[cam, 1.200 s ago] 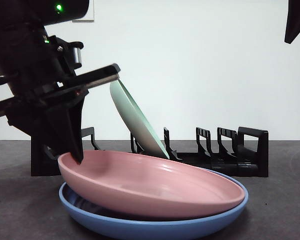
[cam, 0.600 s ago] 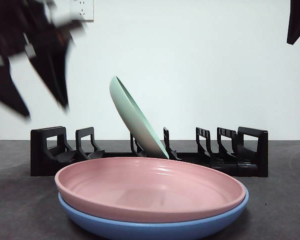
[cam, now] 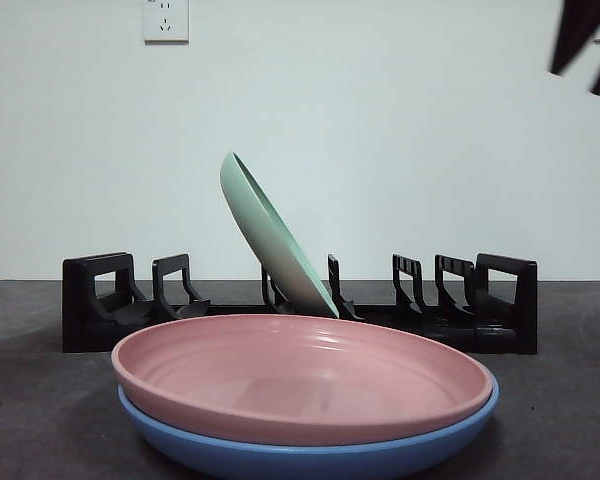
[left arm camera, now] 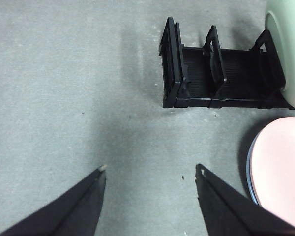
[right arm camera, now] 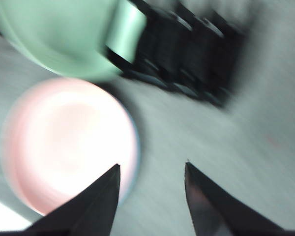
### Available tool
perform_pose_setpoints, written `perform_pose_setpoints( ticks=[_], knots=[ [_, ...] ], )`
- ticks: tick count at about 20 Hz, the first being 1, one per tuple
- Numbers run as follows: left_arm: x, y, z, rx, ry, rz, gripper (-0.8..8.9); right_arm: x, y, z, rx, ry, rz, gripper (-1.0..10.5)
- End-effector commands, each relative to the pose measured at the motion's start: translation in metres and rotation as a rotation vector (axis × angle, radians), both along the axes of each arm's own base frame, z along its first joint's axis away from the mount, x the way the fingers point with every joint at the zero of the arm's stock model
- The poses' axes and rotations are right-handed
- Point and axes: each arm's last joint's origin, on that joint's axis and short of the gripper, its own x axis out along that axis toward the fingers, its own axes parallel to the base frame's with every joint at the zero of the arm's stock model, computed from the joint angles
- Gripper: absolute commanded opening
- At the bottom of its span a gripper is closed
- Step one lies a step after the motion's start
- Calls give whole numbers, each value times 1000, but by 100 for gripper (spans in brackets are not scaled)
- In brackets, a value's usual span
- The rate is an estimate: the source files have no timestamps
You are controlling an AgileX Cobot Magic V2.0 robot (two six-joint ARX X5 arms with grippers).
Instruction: Place the plate
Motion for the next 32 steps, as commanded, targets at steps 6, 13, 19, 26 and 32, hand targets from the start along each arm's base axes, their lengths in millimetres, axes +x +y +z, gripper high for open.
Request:
perform_pose_setpoints(
  ticks=[6,13,19,26,32],
  knots=[
    [2,0,4,-9,-19,4,290,45,59,15,191,15,135,208],
    [2,0,4,-43,-15,34,290,109,132,11,184,52,229,211],
    [2,0,4,-47,-13,38,290,142,170,-9,200,81,240,211],
    [2,0,4,-47,-13,38,290,152,196,-38,192,123,267,211],
    [2,0,4,-47,-13,38,290,152,205,-47,190,140,272,119]
  ],
)
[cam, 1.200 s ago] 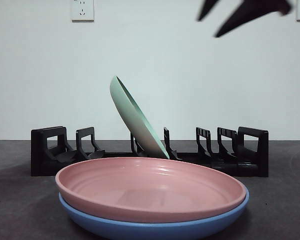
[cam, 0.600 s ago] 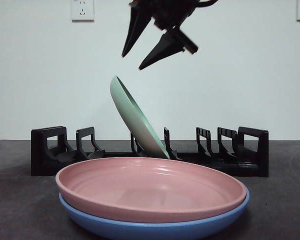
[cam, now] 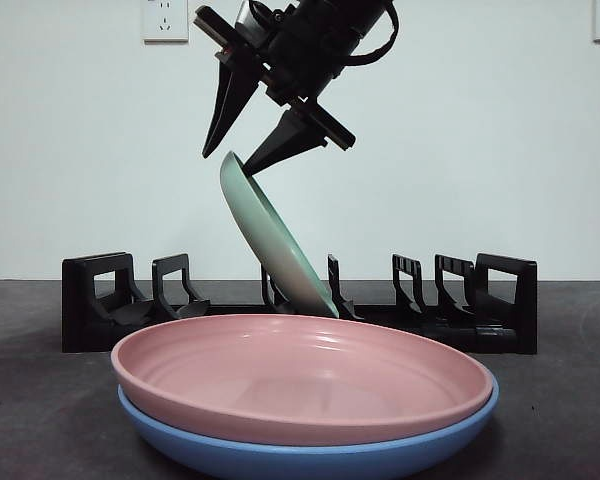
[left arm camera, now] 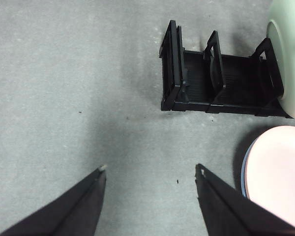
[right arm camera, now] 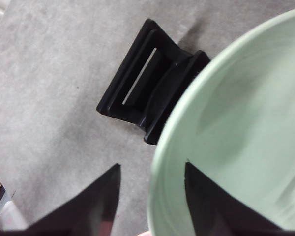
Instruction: Place the plate
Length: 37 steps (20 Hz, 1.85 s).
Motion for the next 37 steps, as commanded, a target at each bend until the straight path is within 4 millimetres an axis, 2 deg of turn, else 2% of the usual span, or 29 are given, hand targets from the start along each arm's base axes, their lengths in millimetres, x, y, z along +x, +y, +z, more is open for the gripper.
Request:
perform_pose_setpoints(
  ticks=[1,2,8,10,12,18,23,25,29,32,37],
  knots=[
    [1,0,4,-6,-14,2,290,3,8,-4,6,5,5,53],
    [1,0,4,-5,-14,2,290,3,9,-4,6,4,7,8],
    [1,0,4,-5,-13,2,290,2,9,-2,20,21,14,8],
    [1,0,4,-5,-13,2,290,-1,7,6,42,44,26,8],
    [1,0,4,-5,-14,2,290,-5,3,23,57,43,41,8],
    [1,0,4,-6,-17,2,290,-34,-13,95,104,-97,115,9],
    [1,0,4,-6,-17,2,290,-73,-36,138,158,-210,166,10],
    [1,0,4,-7,-17,3,290,-92,-43,147,186,-266,194,11],
    [1,0,4,-26,-15,19,290,-131,-65,140,242,-350,215,11],
    [1,0,4,-26,-15,19,290,-163,-80,124,273,-436,191,11],
    [1,0,4,-25,-14,19,290,-203,-104,93,380,-479,125,11]
  ],
)
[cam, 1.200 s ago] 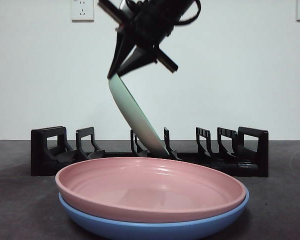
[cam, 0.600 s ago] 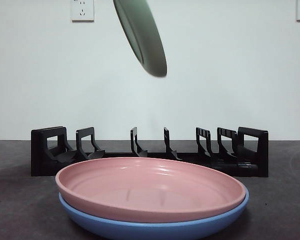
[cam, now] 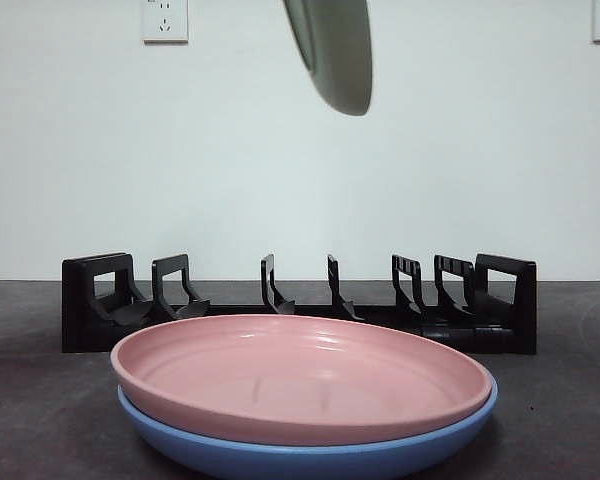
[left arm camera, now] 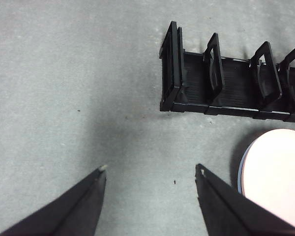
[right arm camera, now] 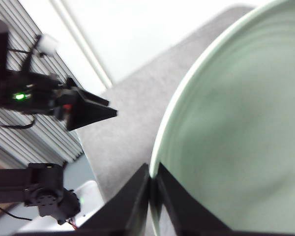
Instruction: Place the plate
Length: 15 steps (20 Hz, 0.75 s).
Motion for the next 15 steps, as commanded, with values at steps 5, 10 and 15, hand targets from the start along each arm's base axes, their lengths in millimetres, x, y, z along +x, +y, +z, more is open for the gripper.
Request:
perform_pose_setpoints(
  ticks=[5,10,15],
  knots=[
    [1,0,4,-6,-16,2,290,-30,-13,-40,-58,8,-40,11],
    [1,0,4,-6,-17,2,290,-54,10,-60,-256,-53,25,11],
    [1,0,4,-6,-16,2,290,-73,47,-93,-517,-112,108,11]
  ],
)
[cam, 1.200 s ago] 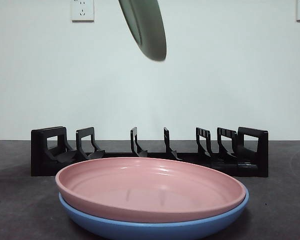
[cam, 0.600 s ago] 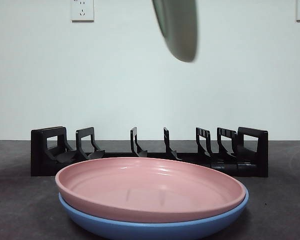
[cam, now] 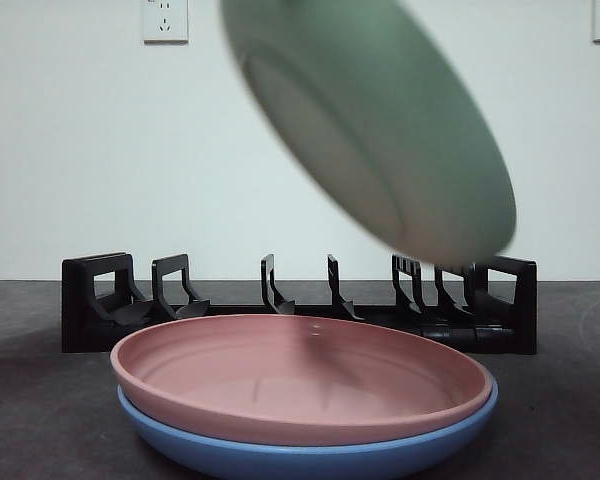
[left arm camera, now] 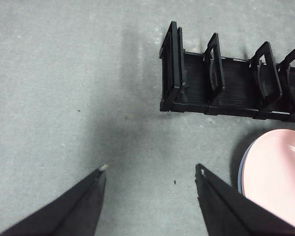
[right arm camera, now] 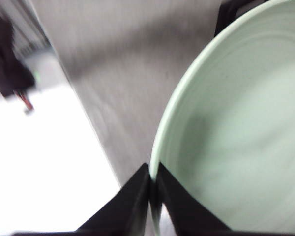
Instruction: Place the plate
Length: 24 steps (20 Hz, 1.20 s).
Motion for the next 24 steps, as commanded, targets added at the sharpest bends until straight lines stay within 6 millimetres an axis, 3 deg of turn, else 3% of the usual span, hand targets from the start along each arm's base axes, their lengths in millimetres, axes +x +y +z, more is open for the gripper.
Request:
perform_pose_setpoints(
  ticks=[1,8,24],
  knots=[
    [1,0,4,-6,-16,2,290,-6,19,-9,-82,-76,60,11],
    [1,0,4,-3,-16,0,290,-3,51,-47,-259,-116,127,11],
    [1,0,4,-3,-17,0,290,2,68,-93,-508,-106,238,11]
  ],
)
